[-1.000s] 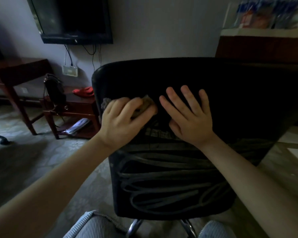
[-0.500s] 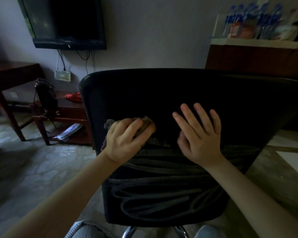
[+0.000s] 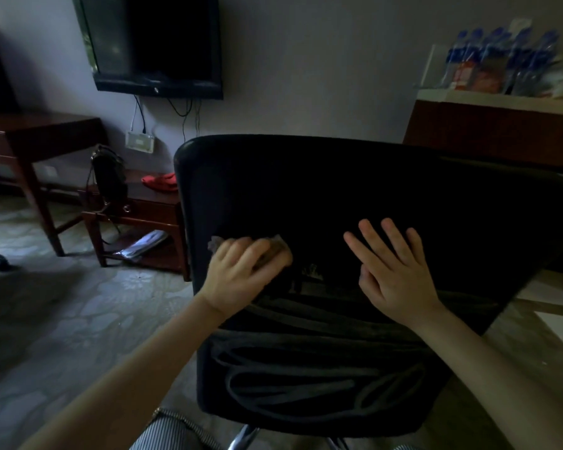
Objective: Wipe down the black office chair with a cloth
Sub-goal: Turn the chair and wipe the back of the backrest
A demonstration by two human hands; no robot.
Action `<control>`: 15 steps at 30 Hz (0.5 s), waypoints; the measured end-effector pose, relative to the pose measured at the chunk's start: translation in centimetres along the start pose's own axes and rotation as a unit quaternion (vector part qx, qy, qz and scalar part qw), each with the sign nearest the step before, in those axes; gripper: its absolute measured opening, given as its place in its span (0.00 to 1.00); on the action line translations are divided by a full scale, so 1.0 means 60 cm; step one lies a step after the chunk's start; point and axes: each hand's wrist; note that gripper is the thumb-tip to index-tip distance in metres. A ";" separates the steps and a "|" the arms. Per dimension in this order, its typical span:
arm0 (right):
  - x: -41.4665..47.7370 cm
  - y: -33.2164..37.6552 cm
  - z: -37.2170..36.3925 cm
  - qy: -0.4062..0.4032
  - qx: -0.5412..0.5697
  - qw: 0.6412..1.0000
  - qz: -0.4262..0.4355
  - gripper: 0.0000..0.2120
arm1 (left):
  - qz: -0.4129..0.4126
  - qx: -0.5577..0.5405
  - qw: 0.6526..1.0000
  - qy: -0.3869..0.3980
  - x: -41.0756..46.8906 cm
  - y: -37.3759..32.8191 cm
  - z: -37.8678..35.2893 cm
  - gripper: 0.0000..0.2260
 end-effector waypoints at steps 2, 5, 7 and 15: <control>0.007 0.007 0.001 0.013 0.018 1.000 -0.004 0.31 | 0.090 0.028 0.995 -0.041 0.024 0.017 -0.001 0.08; 0.019 0.019 0.005 0.030 0.016 0.999 -0.004 0.30 | 0.230 -0.001 0.969 -0.089 0.058 0.022 -0.003 0.05; 0.029 0.030 0.001 0.040 0.005 0.999 -0.003 0.29 | 0.314 -0.043 0.943 -0.095 0.069 0.012 -0.007 0.07; 0.077 0.091 -0.012 0.063 -0.005 0.998 -0.013 0.28 | 0.393 -0.112 0.912 -0.046 0.004 -0.040 -0.040 0.09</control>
Point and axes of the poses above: each hand's wrist, its own x-axis towards the middle knuckle, its own z-axis out of the back of the hand, y = z × x, and after that the axes turned 2 degrees about -y, right-handed
